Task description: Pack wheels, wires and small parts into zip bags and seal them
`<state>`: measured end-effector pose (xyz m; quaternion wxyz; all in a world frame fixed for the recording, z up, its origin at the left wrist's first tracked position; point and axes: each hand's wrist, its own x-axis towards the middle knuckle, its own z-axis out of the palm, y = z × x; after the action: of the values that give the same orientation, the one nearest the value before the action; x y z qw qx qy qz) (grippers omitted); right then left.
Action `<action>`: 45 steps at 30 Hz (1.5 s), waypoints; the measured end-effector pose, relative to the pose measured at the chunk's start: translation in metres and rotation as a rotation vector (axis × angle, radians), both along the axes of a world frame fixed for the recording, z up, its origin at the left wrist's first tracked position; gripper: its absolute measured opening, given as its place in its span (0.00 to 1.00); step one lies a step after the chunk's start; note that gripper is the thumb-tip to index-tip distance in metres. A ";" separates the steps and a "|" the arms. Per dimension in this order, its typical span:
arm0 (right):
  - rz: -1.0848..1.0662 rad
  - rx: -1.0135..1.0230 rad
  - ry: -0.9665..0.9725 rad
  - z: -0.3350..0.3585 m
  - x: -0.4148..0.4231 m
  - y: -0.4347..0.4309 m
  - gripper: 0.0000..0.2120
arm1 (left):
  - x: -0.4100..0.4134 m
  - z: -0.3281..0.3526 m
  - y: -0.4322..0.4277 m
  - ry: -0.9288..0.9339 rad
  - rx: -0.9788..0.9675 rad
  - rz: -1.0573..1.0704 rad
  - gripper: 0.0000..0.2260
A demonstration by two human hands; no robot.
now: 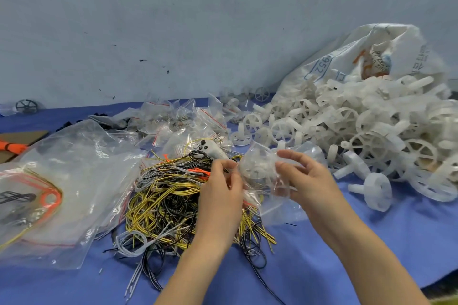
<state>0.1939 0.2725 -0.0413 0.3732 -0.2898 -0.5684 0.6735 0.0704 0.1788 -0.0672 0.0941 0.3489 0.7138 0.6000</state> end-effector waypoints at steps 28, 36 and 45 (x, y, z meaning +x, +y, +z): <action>-0.348 0.777 -0.745 -0.016 0.009 -0.012 0.19 | 0.012 -0.001 0.033 0.495 -0.184 -0.071 0.10; -0.106 0.687 -0.761 -0.021 0.004 0.010 0.18 | -0.018 0.035 0.136 0.738 -0.502 -0.092 0.14; -0.123 0.703 -0.766 -0.027 0.012 0.026 0.17 | -0.026 0.015 0.205 1.071 -0.928 -0.253 0.12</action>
<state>0.2061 0.2989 -0.0686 0.2521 -0.4054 -0.8379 0.2645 0.0448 0.3838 -0.0523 -0.0616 0.5992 0.7975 -0.0344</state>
